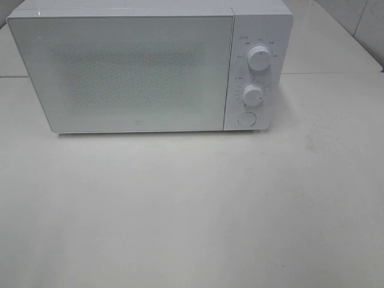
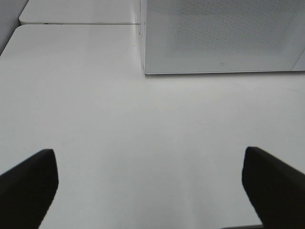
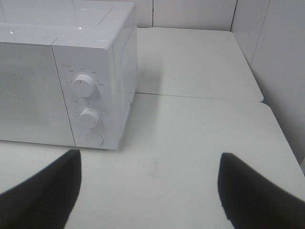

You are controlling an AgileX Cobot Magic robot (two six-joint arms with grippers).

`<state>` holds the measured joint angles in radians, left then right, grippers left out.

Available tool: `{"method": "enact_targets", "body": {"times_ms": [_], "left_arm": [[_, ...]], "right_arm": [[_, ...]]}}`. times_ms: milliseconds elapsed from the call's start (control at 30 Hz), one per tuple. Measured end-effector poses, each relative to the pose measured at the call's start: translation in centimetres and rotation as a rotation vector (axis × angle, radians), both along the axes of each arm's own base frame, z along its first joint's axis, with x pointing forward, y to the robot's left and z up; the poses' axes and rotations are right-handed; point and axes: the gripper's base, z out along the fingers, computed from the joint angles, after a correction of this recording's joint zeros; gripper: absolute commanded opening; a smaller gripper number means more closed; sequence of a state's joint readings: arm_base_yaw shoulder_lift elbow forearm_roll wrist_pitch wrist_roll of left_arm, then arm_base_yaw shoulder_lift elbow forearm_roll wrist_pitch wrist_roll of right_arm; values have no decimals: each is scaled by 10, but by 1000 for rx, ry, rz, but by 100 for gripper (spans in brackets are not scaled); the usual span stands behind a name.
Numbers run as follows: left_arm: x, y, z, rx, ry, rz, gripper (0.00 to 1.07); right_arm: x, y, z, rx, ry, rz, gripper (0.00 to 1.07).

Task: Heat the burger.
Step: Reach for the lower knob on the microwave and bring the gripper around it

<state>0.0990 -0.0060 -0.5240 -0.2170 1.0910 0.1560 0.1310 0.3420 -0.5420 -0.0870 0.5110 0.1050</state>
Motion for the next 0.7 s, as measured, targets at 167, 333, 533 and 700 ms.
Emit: {"method": "enact_targets", "body": {"times_ms": [167,333,533,700], "left_arm": [[0,0,0,0,0,0,98],[0,0,0,0,0,0,98],[0,0,0,0,0,0,98],[0,0,0,0,0,0,98]], "right_arm": [[23,4,-1,-5,23,7,76],[41,6,-5,-9,54,12,76],[71,11,-14,-14,90,21,76],[87,14,-18,-13,78,29,76]]}}
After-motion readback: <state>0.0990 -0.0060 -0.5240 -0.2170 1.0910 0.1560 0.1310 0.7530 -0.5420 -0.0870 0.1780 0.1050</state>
